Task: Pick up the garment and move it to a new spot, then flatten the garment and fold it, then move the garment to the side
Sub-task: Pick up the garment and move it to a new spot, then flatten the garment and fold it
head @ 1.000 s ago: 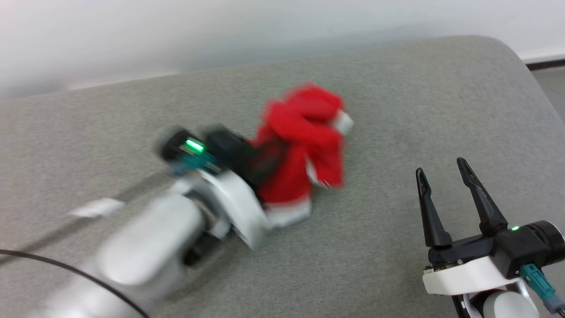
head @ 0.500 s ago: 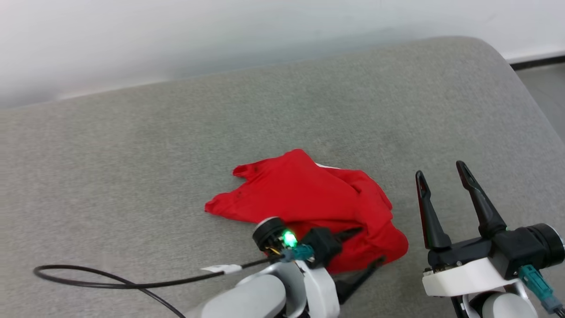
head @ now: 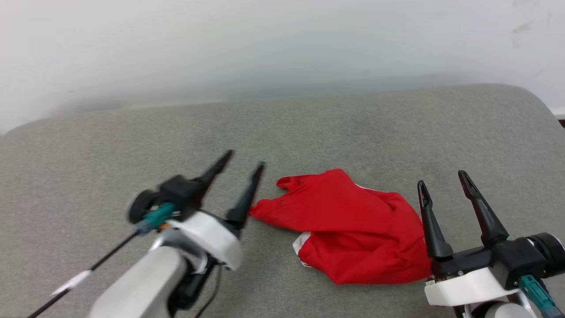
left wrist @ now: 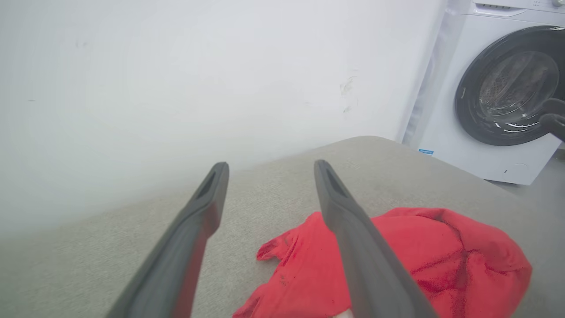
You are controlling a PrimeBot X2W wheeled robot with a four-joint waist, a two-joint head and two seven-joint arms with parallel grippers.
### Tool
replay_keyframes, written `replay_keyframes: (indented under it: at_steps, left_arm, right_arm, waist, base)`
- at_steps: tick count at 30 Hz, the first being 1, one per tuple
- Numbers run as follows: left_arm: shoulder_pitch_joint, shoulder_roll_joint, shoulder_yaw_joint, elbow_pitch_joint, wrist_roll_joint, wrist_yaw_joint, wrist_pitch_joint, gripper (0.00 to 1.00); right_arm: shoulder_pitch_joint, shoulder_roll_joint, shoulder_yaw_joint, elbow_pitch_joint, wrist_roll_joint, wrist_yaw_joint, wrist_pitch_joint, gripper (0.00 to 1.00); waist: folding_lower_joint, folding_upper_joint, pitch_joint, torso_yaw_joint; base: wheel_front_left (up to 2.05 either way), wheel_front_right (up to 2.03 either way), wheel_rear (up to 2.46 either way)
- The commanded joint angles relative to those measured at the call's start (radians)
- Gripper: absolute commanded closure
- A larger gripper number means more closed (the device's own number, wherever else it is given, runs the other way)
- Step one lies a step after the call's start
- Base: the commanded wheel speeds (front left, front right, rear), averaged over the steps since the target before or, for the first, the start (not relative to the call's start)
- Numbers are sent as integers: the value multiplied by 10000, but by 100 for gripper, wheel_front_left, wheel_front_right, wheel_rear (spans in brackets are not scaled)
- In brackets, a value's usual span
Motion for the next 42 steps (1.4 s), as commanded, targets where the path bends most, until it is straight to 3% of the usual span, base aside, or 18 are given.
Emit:
replay_keyframes:
  at_steps: [1, 6, 10, 16, 21, 30, 35, 42]
  left_arm:
    - [344, 136, 345, -199, 144, 160, -21, 0]
    - [2097, 553, 2575, -1553, 638, 947, -23, 0]
    - [3622, 167, 3747, -2423, 1184, 1109, -24, 0]
    - [5138, -784, 4643, -2706, 1928, 705, -25, 0]
    - [5513, -1464, 5030, -2472, 2454, 110, -26, 0]
    - [4965, -1786, 5108, -2036, 2769, -769, 82, 0]
    - [3606, -1516, 4608, -2160, 2736, -1087, 1989, 0]
    - [1532, -1164, 3648, -1887, 2186, -1449, 6181, 0]
  right_arm:
    - [110, 29, 31, -47, 21, -7, -22, 0]
    - [224, 26, 119, -231, 136, -7, -22, 0]
    - [290, 24, 172, -360, 271, -7, -24, 0]
    - [442, 26, 178, -498, 381, -7, -22, 0]
    - [390, 26, 148, -509, 418, -7, -22, 0]
    - [223, 26, 177, -603, 324, -7, -22, 0]
    - [156, 26, 77, -661, 205, -7, -22, 0]
    - [-175, 26, 87, -811, 112, -7, -22, 0]
  waist:
    - [1, 0, -178, 193]
    - [1, 0, -319, 338]
    - [1, 0, -372, 378]
    - [1, 0, -384, 405]
    - [1, 0, -380, 384]
    - [1, 0, -19, 165]
    - [1, 0, 559, 71]
    - [1, 0, 1503, -220]
  base:
    - [0, 0, 0]
    - [0, 0, 0]
    - [0, 0, 0]
    - [0, 0, 0]
    - [0, 0, 0]
    - [0, 0, 0]
    - [0, 0, 0]
    - [0, 0, 0]
